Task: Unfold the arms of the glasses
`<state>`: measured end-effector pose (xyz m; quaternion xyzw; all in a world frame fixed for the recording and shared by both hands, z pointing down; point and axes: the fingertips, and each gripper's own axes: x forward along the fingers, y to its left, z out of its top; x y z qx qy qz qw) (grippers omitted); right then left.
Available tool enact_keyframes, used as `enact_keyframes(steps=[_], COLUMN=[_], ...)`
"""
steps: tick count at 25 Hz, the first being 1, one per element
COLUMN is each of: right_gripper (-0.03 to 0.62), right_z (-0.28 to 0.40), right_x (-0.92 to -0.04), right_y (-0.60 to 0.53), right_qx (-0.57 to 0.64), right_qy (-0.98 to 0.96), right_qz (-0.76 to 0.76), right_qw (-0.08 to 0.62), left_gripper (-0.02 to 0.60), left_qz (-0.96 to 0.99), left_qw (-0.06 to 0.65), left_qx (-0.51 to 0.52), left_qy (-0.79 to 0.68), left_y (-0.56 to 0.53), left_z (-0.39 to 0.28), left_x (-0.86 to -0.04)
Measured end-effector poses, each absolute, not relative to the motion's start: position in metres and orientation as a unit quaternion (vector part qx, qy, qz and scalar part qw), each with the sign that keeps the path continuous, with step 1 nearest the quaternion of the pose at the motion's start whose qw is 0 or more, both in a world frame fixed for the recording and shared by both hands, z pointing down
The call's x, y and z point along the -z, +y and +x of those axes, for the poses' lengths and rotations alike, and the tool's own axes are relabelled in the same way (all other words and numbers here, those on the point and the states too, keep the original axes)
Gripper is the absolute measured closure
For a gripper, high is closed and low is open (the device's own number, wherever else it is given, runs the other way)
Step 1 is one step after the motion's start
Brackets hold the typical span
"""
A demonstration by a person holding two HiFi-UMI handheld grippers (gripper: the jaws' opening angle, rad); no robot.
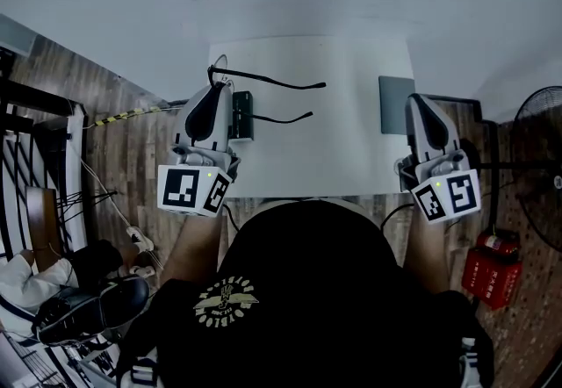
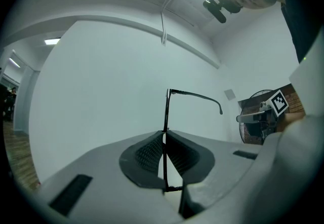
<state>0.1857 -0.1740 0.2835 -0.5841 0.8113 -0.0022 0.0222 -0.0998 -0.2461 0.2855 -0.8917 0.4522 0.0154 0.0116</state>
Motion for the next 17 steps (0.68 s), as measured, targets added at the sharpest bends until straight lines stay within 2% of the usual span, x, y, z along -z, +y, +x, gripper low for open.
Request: enact_keyframes(steps=[17], right_gripper=[0.592], right_z=[0.236], right_x=[-0.293], right_y=[-0.158], right_qx=[0.018], right_qy=[0.818], right_qz=[-0.574], right_qw=[0.032], left_gripper=[0.558], left_qz=[-0.895], left_qw=[0.013], left_qx=[-0.007], left_qy=[0.446], left_y=[-0.219], left_z=[-0.038], left_x=[-0.287])
